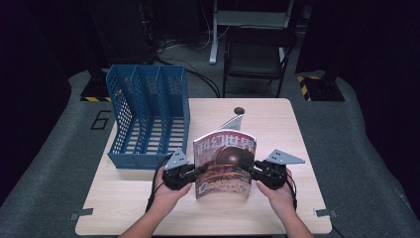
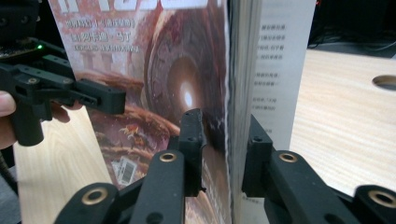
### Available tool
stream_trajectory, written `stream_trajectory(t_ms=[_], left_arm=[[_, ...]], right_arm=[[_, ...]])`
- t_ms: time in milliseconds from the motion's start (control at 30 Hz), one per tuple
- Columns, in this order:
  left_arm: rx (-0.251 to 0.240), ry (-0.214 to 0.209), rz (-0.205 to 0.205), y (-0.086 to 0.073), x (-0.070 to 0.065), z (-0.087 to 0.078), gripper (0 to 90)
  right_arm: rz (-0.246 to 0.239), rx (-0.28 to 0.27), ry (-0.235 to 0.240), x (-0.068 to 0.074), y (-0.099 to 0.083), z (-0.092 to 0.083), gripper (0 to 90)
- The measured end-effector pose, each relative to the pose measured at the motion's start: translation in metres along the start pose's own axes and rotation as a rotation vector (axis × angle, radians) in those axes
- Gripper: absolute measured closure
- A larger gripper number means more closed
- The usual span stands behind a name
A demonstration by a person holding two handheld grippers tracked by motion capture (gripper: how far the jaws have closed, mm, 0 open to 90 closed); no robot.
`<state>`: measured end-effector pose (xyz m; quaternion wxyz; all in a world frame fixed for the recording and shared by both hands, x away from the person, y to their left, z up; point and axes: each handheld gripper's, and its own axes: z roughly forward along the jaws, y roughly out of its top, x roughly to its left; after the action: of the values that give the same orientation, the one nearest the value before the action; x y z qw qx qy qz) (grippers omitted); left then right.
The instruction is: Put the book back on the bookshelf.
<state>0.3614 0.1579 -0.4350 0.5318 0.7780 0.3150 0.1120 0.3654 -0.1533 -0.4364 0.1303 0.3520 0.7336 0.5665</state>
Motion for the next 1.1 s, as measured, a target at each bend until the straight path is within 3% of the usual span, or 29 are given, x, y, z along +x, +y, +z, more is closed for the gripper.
stream_trajectory(t_ms=[367, 567, 800, 900, 1100], left_arm=[[-0.002, -0.016, 0.008, -0.001, -0.002, -0.002, 84.0], [-0.004, -0.017, 0.01, -0.002, -0.001, -0.002, 84.0], [0.001, -0.019, 0.002, -0.002, -0.002, -0.003, 84.0], [0.004, -0.019, 0.003, -0.002, -0.002, -0.003, 84.0], [0.01, -0.021, -0.007, -0.002, -0.002, -0.004, 84.0]], right_arm=[[0.039, 0.238, 0.029, -0.013, -0.029, 0.016, 68.5], [0.046, 0.272, 0.045, -0.017, -0.037, 0.021, 68.1], [0.073, 0.377, 0.048, -0.022, -0.048, 0.027, 67.5], [0.063, 0.394, 0.049, -0.026, -0.05, 0.028, 69.4], [0.101, 0.389, 0.052, -0.026, -0.05, 0.029, 77.2]])
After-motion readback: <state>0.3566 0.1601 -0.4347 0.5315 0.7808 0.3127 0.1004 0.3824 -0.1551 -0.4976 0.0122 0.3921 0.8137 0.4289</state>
